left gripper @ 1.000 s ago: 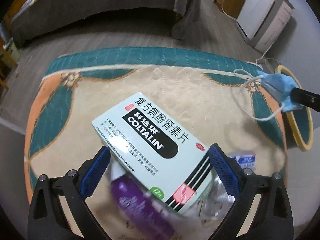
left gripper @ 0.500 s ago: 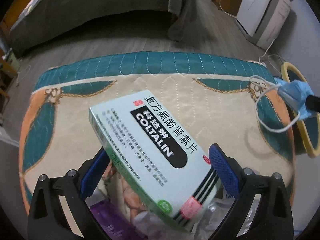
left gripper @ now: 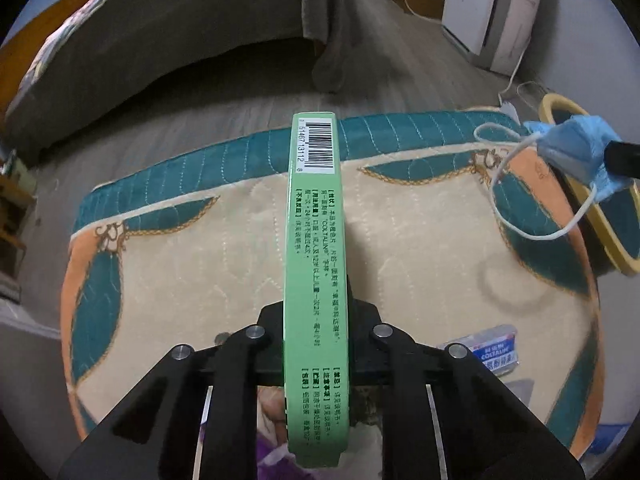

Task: Collect trash
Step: 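Drop the mask into the bin with the right tool while the left tool drops the box in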

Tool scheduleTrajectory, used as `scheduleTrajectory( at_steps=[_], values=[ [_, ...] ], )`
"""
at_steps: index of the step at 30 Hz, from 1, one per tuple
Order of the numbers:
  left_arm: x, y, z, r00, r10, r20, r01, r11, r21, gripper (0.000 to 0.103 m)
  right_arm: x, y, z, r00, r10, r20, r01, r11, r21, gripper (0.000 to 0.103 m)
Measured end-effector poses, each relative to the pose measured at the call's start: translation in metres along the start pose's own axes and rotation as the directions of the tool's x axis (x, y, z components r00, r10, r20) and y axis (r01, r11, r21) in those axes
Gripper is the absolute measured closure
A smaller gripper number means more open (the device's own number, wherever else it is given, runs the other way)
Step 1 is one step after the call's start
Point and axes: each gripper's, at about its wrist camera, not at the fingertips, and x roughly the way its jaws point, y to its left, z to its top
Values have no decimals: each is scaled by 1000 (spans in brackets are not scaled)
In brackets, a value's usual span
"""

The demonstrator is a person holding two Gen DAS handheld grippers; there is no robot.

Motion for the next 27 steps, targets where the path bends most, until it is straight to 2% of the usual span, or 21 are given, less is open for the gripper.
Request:
scheduleTrajectory(
  at_steps=[8, 15, 23, 27],
  values=[
    [-44, -3, 14, 993, -31, 113, 29, 999, 22, 84, -26, -7, 1, 999, -16, 43, 16, 1000, 6, 78],
    [-81, -29, 21, 981, -75, 179, 65, 996, 58, 84, -55, -30, 0, 992, -65, 105, 62, 998, 28, 78],
    [-107, -91, 36, 961, -185, 205, 154, 975, 158, 84, -89, -95, 0, 971, -164, 177, 143, 982, 123, 78],
    [-119, -129, 40, 948, -245, 203, 197, 953, 231, 84, -88, -124, -5, 964, -210, 163, 187, 971, 147, 78]
  ],
)
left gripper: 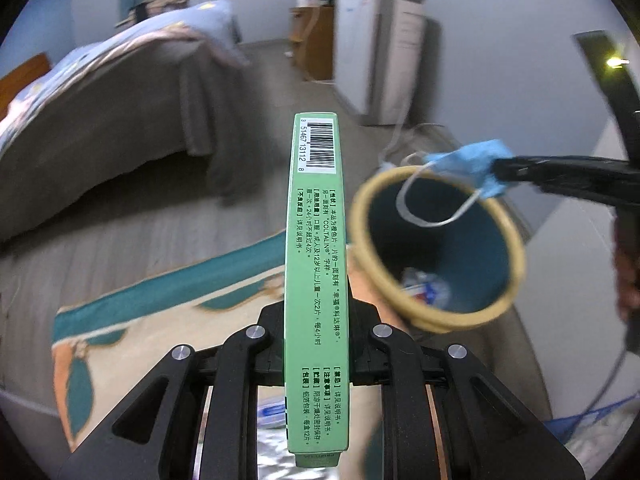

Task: Collect trash
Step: 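Drop the mask into the bin with the right tool while the left tool drops the box in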

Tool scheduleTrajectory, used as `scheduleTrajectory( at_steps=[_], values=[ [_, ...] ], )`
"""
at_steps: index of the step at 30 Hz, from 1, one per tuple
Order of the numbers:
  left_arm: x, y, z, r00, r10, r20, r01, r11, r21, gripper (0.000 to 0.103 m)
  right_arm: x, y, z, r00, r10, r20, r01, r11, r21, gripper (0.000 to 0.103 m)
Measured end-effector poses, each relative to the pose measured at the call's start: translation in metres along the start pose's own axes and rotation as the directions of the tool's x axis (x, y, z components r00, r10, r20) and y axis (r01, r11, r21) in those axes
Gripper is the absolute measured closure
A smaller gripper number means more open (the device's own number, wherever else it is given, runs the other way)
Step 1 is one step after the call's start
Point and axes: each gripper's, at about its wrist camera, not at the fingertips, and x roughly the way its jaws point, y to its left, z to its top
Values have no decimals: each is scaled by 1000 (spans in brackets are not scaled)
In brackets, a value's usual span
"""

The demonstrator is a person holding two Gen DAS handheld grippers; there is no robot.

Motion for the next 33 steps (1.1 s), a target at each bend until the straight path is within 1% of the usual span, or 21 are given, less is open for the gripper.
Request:
scheduleTrajectory(
  at_steps=[4, 7, 11, 12, 13, 14, 15, 16, 17, 18, 19, 20, 21, 23, 26, 29, 33],
  values=[
    [17, -25, 11, 999, -36, -32, 38, 998, 42, 84, 13, -25, -6, 999, 6, -37, -4, 999, 51, 78],
    [33, -43, 21, 997, -44, -59, 48, 996, 69, 84, 20, -38, -8, 999, 2, -51, 2, 996, 85, 77],
    [52, -56, 34, 994, -79, -78, 85, 994, 74, 83, 27, -54, -12, 998, 9, -63, -1, 992, 129, 76],
    [56, -59, 38, 993, -91, -73, 97, 992, 75, 77, 26, -56, -12, 998, 13, -58, -5, 990, 138, 75],
    [59, -60, 39, 992, -98, -74, 103, 992, 75, 73, 25, -57, -13, 998, 15, -57, -7, 989, 145, 69],
    [62, -61, 43, 993, -93, -71, 98, 993, 72, 61, 26, -59, -12, 998, 18, -56, -9, 988, 153, 60],
    [62, -63, 47, 994, -91, -66, 95, 993, 72, 45, 26, -60, -12, 998, 20, -54, -11, 988, 156, 54],
    [61, -63, 49, 995, -85, -55, 88, 993, 72, 39, 25, -62, -14, 998, 20, -52, -11, 987, 161, 46],
    [59, -67, 49, 996, -80, -47, 83, 994, 72, 33, 25, -62, -14, 998, 24, -50, -15, 986, 164, 46],
    [56, -67, 49, 996, -78, -40, 80, 994, 71, 31, 25, -63, -14, 998, 28, -53, -19, 986, 163, 45],
    [54, -67, 48, 996, -80, -36, 82, 994, 70, 23, 26, -63, -14, 998, 31, -57, -21, 987, 162, 41],
    [51, -66, 47, 997, -75, -29, 76, 995, 69, 17, 27, -64, -14, 998, 32, -57, -22, 987, 161, 34],
    [47, -65, 45, 998, -59, -18, 60, 996, 68, 14, 26, -64, -15, 998, 31, -56, -21, 986, 164, 32],
    [40, -60, 39, 1000, -26, -8, 27, 998, 61, 10, 26, -65, -15, 998, 30, -56, -20, 985, 172, 22],
    [28, -52, 33, 1000, 14, -15, -14, 999, 39, 8, 22, -61, -14, 998, 43, -50, -34, 985, 172, 10],
    [14, -36, 24, 998, 55, -19, -55, 998, 18, 8, 15, -53, -12, 998, 46, -38, -40, 988, 152, 6],
    [-17, -6, 7, 994, 110, -5, -110, 994, -26, 7, 1, -40, -13, 999, 27, -21, -25, 993, 118, 6]
  ],
)
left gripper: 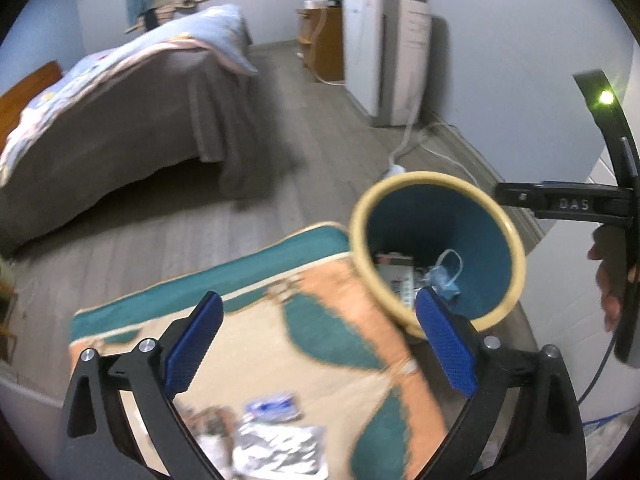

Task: Collect trash
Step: 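Drop the mask into the bin with the right tool while the left tool drops the box in, then move both open tools back over the purple bottle and blister pack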

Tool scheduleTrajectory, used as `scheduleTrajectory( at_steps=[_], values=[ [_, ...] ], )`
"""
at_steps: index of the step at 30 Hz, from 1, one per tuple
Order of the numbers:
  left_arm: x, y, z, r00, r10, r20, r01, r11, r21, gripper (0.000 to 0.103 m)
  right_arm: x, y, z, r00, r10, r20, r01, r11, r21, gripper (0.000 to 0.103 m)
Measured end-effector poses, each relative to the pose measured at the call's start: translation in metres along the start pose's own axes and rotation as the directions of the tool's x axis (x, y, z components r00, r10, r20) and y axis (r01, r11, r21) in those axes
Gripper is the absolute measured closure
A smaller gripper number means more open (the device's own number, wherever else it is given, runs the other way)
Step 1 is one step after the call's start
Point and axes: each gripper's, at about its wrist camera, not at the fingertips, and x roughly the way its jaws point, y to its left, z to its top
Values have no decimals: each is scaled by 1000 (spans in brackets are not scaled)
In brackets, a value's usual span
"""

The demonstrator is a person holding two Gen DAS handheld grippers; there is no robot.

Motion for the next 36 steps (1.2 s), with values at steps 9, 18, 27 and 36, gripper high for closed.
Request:
scheduleTrajectory(
  at_steps=[9, 18, 27, 36],
  values=[
    [-65, 85, -47, 989, 150, -7, -149, 974, -168, 5, -25, 51, -17, 999, -30, 13, 31, 998, -50, 6],
    [-91, 150, -107, 969, 243, -35, -239, 903, -356, 5, -41, 120, -49, 999, 14, 37, -8, 987, -164, 6],
    [-65, 173, -151, 961, 259, -94, -276, 900, -339, 5, -27, 187, -99, 991, 124, -40, -131, 953, -272, 6],
    [-36, 172, -169, 956, 249, -157, -284, 920, -271, 5, 20, 206, -130, 982, 130, -138, -171, 922, -348, 6]
  ],
)
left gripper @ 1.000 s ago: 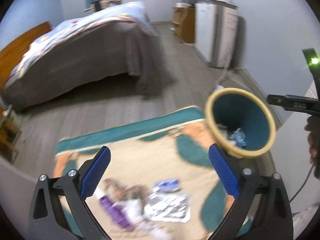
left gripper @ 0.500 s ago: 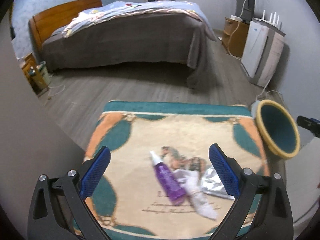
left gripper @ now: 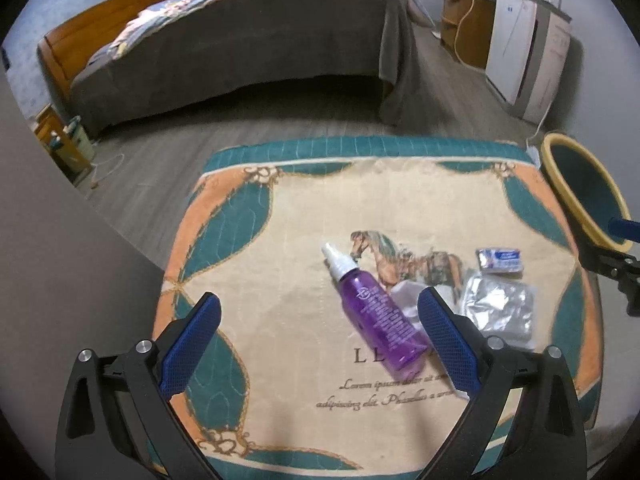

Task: Collect trash
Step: 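Move both open tools back over the purple bottle and blister pack, then grasp the purple spray bottle with the left tool while the right tool grasps the silver blister pack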

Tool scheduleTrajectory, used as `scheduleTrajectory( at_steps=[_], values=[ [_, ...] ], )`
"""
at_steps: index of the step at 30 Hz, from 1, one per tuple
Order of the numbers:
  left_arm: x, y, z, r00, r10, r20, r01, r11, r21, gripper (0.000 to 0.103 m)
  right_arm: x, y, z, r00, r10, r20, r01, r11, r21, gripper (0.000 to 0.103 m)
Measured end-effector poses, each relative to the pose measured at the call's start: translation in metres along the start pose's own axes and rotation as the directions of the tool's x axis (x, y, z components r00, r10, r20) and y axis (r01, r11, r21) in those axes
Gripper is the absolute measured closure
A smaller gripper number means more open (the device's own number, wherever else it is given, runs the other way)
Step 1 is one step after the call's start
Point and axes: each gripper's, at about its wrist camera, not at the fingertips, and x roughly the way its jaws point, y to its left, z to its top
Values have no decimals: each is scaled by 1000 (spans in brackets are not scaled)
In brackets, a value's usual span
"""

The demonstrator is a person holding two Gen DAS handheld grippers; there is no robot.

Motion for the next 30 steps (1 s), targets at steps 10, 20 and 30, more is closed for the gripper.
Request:
scheduleTrajectory(
  at_steps=[10, 20, 30],
  values=[
    [47, -17, -8, 995, 14, -95, -11, 1000, 29, 5, 34, 14, -10, 995, 31, -95, -40, 994, -98, 6],
    [70, -10, -10, 982, 75, -172, -75, 997, 9, 5, 61, 42, -26, 978, 36, -203, -89, 962, -258, 6],
    [82, -1, -10, 980, -21, -197, 17, 1000, -24, 12, 87, 75, -27, 973, 5, -229, -92, 925, -368, 6]
  ],
)
